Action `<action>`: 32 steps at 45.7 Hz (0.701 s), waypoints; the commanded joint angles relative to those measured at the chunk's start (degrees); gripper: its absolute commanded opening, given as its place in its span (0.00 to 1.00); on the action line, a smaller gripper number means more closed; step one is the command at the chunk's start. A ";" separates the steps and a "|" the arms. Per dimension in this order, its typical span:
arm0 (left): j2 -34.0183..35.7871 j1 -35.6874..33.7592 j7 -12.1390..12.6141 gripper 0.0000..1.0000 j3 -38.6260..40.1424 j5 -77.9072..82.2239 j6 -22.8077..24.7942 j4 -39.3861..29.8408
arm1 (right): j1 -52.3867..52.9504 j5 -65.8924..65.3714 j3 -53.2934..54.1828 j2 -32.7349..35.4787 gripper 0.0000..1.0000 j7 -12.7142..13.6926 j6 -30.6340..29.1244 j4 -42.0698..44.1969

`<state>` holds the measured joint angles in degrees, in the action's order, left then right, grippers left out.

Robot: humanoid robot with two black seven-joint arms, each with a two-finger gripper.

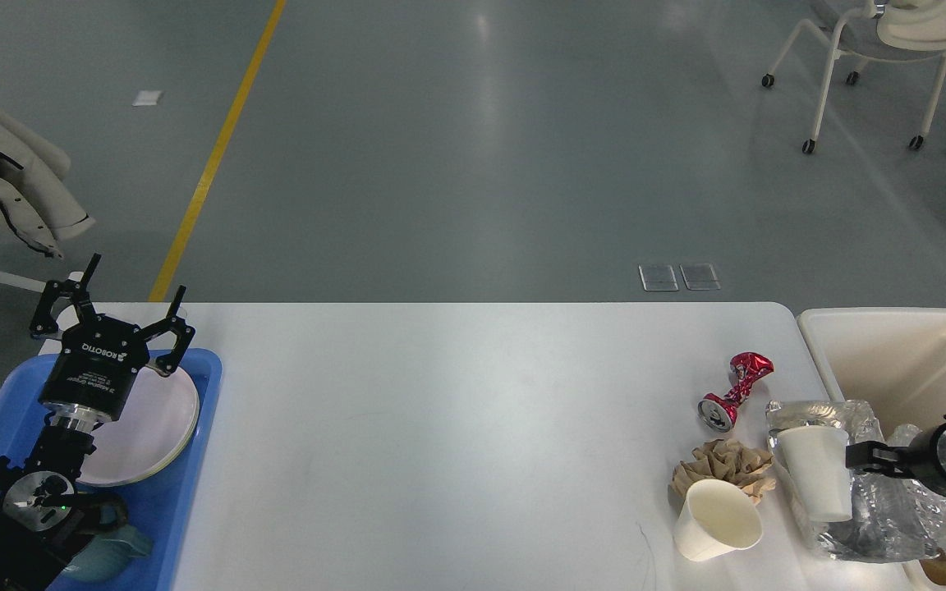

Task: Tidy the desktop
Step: 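Reach the right gripper down to the clear plastic bag by the bin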

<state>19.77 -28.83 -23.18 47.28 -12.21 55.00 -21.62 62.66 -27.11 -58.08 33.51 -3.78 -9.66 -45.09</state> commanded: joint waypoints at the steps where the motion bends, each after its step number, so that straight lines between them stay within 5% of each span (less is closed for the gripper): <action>1: 0.00 0.00 0.06 0.97 0.00 0.00 0.00 0.00 | -3.15 0.12 0.16 -1.78 1.00 -0.09 1.92 2.90; 5: 0.00 0.00 -0.03 0.97 0.00 0.00 0.00 0.00 | -4.47 0.21 0.24 -2.31 0.89 -0.27 3.06 3.52; 9: 0.00 0.00 0.06 0.97 0.00 0.00 0.00 0.00 | -4.91 0.12 0.16 -2.40 0.39 -0.44 3.77 3.52; 12: 0.00 0.00 0.06 0.97 0.00 0.00 0.00 0.00 | -4.91 0.21 0.24 -2.40 0.33 -0.62 3.77 3.52; 15: 0.00 0.00 -0.03 0.97 0.00 0.08 0.00 0.00 | -4.83 0.21 0.24 -2.40 0.02 -0.71 3.68 3.35; 32: 0.00 0.00 0.06 0.97 0.00 0.00 0.00 0.00 | -4.48 0.39 4.20 -2.31 0.00 -0.62 2.89 2.20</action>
<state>19.77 -28.83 -23.12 47.28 -12.20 55.00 -21.62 57.83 -26.85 -54.09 31.10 -4.42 -6.61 -42.44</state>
